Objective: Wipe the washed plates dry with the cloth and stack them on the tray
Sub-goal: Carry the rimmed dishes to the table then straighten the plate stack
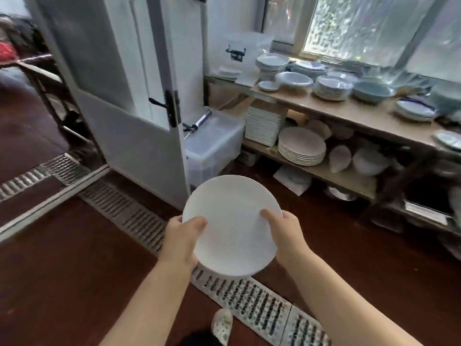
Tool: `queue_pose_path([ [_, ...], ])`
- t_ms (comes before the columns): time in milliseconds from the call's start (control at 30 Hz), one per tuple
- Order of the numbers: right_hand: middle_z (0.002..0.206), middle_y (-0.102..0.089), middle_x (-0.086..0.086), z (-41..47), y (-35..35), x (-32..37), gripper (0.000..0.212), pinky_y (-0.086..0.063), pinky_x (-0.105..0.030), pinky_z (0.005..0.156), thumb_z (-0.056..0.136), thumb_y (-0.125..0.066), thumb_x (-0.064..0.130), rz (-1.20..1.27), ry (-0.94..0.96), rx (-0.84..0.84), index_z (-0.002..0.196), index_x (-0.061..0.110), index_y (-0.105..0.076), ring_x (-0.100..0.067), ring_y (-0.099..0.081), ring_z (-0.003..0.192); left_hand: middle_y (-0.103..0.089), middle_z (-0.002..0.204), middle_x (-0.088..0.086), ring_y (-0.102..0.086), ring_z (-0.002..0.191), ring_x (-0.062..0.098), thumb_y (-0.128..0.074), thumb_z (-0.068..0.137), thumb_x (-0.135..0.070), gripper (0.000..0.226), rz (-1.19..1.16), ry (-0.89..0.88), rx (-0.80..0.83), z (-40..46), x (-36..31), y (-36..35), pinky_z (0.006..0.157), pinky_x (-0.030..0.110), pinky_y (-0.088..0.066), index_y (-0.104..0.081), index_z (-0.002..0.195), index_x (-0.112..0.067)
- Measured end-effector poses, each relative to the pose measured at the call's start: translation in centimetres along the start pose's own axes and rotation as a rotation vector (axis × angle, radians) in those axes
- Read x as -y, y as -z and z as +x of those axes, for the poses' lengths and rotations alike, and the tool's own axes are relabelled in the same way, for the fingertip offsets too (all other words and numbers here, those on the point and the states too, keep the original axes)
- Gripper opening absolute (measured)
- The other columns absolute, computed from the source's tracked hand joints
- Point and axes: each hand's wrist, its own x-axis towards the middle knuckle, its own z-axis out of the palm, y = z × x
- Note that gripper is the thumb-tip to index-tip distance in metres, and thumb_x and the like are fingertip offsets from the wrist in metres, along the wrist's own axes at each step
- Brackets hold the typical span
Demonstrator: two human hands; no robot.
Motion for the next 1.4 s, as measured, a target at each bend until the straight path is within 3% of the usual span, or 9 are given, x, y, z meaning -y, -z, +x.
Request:
queue_pose_path([
  [100, 0.091, -0.065, -0.014, 4.5, 2.8, 1.9, 0.01, -0.05, -0.034, 0.06, 0.087, -0.062, 0.016, 0.041, 0.003, -0.105, 0.089, 0.006, -0.06, -0.027, -0.064, 0.076, -0.065, 0.099, 0.022, -0.065, 0.086, 0.038, -0.063, 0.054, -0.02, 0.059, 0.032, 0.009, 0.095, 4.2, -0.6, -6.0, 0.07, 0.048, -0.055, -0.055, 0.11, -0.003],
  [333, 0.099, -0.067, -0.02, 15.2, 8.1, 5.9, 0.013, -0.054, -0.043, 0.069, 0.084, -0.062, 0.016, 0.147, -0.029, -0.337, 0.09, 0.004, -0.061, -0.038, -0.065, 0.089, -0.065, 0.093, 0.02, -0.065, 0.076, 0.032, -0.067, 0.058, -0.015, 0.049, 0.125, 0.026, 0.284, 13.6, -2.5, -19.1, 0.051, 0.031, -0.05, -0.055, 0.104, -0.002],
  [467, 0.093, -0.069, -0.018, 20.3, 12.8, 7.2, 0.013, -0.056, -0.045, 0.068, 0.084, -0.062, 0.015, 0.212, -0.047, -0.421, 0.091, 0.005, -0.063, -0.035, -0.068, 0.082, -0.065, 0.095, 0.021, -0.066, 0.08, 0.036, -0.066, 0.058, -0.015, 0.051, 0.198, 0.071, 0.376, 17.1, -1.8, -26.9, 0.056, 0.037, -0.054, -0.056, 0.106, 0.0],
  [600, 0.092, -0.069, -0.02, 26.0, 18.3, 7.8, 0.013, -0.055, -0.04, 0.062, 0.084, -0.061, 0.011, 0.28, -0.047, -0.484, 0.092, 0.0, -0.063, -0.035, -0.068, 0.078, -0.066, 0.089, 0.019, -0.066, 0.075, 0.033, -0.063, 0.079, 0.001, 0.016, 0.244, 0.092, 0.439, 20.6, 0.1, -35.2, 0.054, 0.035, -0.053, -0.057, 0.094, -0.003],
  [867, 0.094, -0.069, -0.022, 40.0, 31.7, 10.7, 0.014, -0.056, -0.045, 0.066, 0.085, -0.059, 0.009, 0.352, -0.049, -0.486, 0.095, -0.001, -0.062, -0.039, -0.068, 0.084, -0.07, 0.078, 0.017, -0.068, 0.07, 0.034, -0.06, 0.08, 0.005, 0.012, 0.265, 0.123, 0.432, 26.4, 3.9, -54.4, 0.056, 0.037, -0.053, -0.059, 0.089, -0.002],
  [1000, 0.089, -0.071, -0.016, 46.1, 38.3, 13.9, 0.012, -0.058, -0.043, 0.065, 0.085, -0.059, 0.01, 0.338, -0.049, -0.449, 0.094, 0.004, -0.064, -0.034, -0.07, 0.079, -0.072, 0.062, 0.006, -0.069, 0.055, 0.025, -0.06, 0.081, 0.005, 0.01, 0.248, 0.142, 0.425, 28.2, 4.5, -63.3, 0.045, 0.032, -0.052, -0.059, 0.086, -0.003],
  [1133, 0.087, -0.07, -0.017, 51.6, 42.8, 16.9, 0.011, -0.057, -0.048, 0.068, 0.085, -0.06, 0.01, 0.296, -0.041, -0.441, 0.091, 0.002, -0.063, -0.035, -0.069, 0.079, -0.071, 0.08, 0.015, -0.069, 0.07, 0.033, -0.062, 0.08, 0.002, 0.013, 0.243, 0.154, 0.39, 30.1, 4.2, -70.1, 0.05, 0.034, -0.053, -0.059, 0.092, -0.003],
  [1267, 0.082, -0.072, -0.014, 57.0, 45.6, 19.0, 0.007, -0.058, -0.049, 0.065, 0.086, -0.061, 0.011, 0.292, -0.033, -0.421, 0.088, 0.005, -0.063, -0.032, -0.07, 0.074, -0.073, 0.069, 0.009, -0.07, 0.063, 0.028, -0.06, 0.08, 0.003, 0.01, 0.243, 0.13, 0.392, 33.0, 3.7, -75.9, 0.052, 0.034, -0.053, -0.061, 0.086, -0.005],
  [1400, 0.08, -0.071, -0.014, 63.2, 48.1, 21.1, 0.007, -0.057, -0.049, 0.065, 0.085, -0.06, 0.01, 0.277, -0.023, -0.434, 0.084, 0.004, -0.064, -0.032, -0.069, 0.072, -0.067, 0.097, 0.023, -0.066, 0.083, 0.04, -0.06, 0.081, 0.002, 0.028, 0.252, 0.158, 0.402, 37.0, 3.5, -81.9, 0.063, 0.042, -0.056, -0.056, 0.109, 0.004],
])
